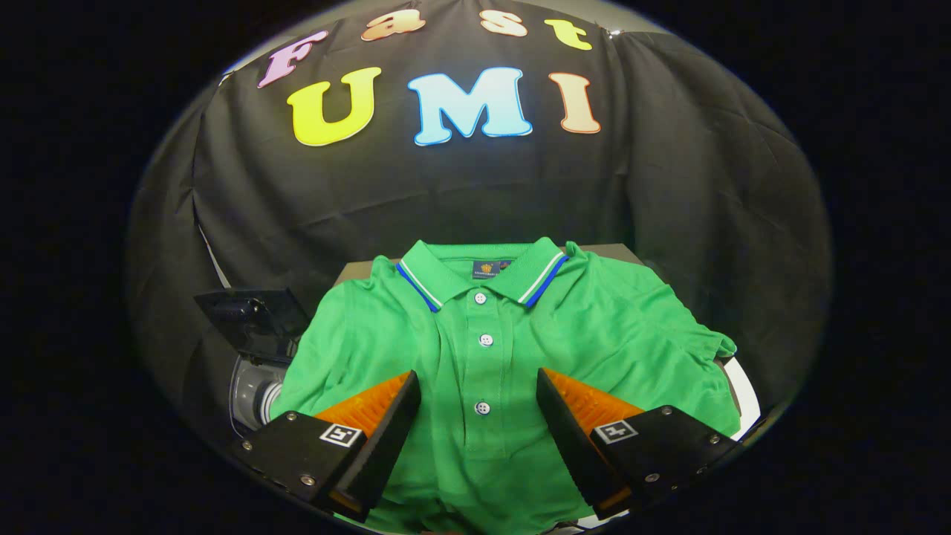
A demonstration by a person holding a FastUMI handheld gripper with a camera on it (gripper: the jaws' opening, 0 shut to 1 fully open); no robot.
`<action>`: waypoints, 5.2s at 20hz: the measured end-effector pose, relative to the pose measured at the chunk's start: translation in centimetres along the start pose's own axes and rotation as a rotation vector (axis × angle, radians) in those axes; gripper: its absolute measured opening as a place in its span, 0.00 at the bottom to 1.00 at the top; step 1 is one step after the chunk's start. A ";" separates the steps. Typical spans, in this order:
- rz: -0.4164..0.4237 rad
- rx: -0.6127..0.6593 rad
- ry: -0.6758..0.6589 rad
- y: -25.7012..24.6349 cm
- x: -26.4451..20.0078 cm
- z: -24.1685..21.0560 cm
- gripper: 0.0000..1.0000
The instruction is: Put the clothes into the washing machine and then close the washing machine lid.
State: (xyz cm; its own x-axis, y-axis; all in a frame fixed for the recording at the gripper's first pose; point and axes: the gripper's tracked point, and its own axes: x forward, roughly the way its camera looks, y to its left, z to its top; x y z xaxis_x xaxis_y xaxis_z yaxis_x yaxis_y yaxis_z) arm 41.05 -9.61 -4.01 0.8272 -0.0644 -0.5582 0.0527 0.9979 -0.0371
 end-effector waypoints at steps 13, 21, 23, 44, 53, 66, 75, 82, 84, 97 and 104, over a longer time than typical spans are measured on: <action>-0.048 0.029 0.065 -1.2 0.2 -0.1 0.02; -0.028 -0.015 0.061 -0.3 -2.7 5.4 0.02; 0.000 0.006 0.032 0.7 -3.9 7.8 0.01; 0.255 -0.045 -0.065 20.3 -14.0 12.6 0.01; 0.146 -0.016 -0.078 32.0 -10.0 11.2 0.01; 0.061 -0.040 -0.038 42.2 -5.6 6.0 0.02; 0.038 -0.058 0.015 43.0 -2.7 1.9 0.01; 0.035 -0.046 0.118 43.4 0.6 -4.3 0.02; 0.039 -0.054 0.150 43.6 1.6 -6.2 0.02; 0.067 -0.122 0.287 43.2 6.7 -15.6 0.01; 0.094 -0.155 0.355 43.6 7.5 -19.2 0.02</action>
State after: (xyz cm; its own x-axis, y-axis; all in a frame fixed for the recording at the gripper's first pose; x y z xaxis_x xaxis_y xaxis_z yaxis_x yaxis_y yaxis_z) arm 38.82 33.34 -25.78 0.5784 0.0035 -0.8158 -0.1213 0.9892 -0.0817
